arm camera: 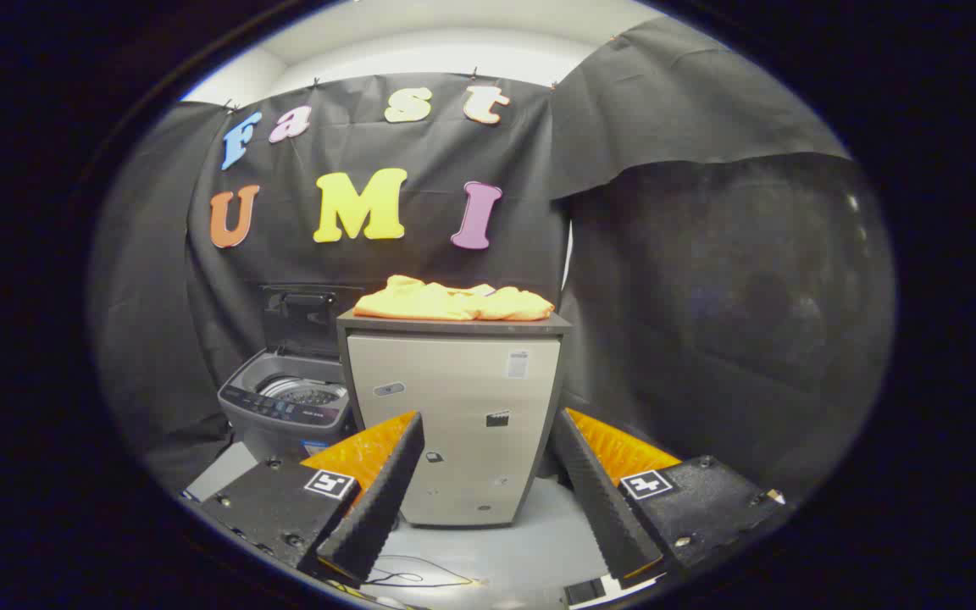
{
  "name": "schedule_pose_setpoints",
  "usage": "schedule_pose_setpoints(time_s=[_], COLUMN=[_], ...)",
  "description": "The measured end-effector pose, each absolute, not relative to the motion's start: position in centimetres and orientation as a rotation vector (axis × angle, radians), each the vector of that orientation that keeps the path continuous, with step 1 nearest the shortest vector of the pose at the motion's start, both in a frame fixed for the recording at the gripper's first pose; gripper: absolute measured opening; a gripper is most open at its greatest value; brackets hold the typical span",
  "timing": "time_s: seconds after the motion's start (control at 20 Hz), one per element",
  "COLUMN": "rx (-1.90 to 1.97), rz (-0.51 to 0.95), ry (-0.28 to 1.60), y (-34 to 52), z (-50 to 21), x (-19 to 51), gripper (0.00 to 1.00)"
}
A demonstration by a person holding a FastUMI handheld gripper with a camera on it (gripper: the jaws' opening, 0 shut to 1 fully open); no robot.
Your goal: Put the clothes into the washing machine and then close the washing machine lid.
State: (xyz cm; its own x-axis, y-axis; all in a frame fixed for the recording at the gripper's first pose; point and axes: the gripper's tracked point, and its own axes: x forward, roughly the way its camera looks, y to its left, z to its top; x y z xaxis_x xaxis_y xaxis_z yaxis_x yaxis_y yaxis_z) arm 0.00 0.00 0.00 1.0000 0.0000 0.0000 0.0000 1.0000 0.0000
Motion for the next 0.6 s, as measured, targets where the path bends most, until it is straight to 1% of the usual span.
schedule_pose_setpoints(time_s=[0.35,0.6], rx=[0.009,0.023], rz=[0.0,-0.008], ry=[-0.013,0.016], y=[0.4,0.6], z=[0.9,0.3], x=[0.6,1.3], gripper=[0.99,0.99])
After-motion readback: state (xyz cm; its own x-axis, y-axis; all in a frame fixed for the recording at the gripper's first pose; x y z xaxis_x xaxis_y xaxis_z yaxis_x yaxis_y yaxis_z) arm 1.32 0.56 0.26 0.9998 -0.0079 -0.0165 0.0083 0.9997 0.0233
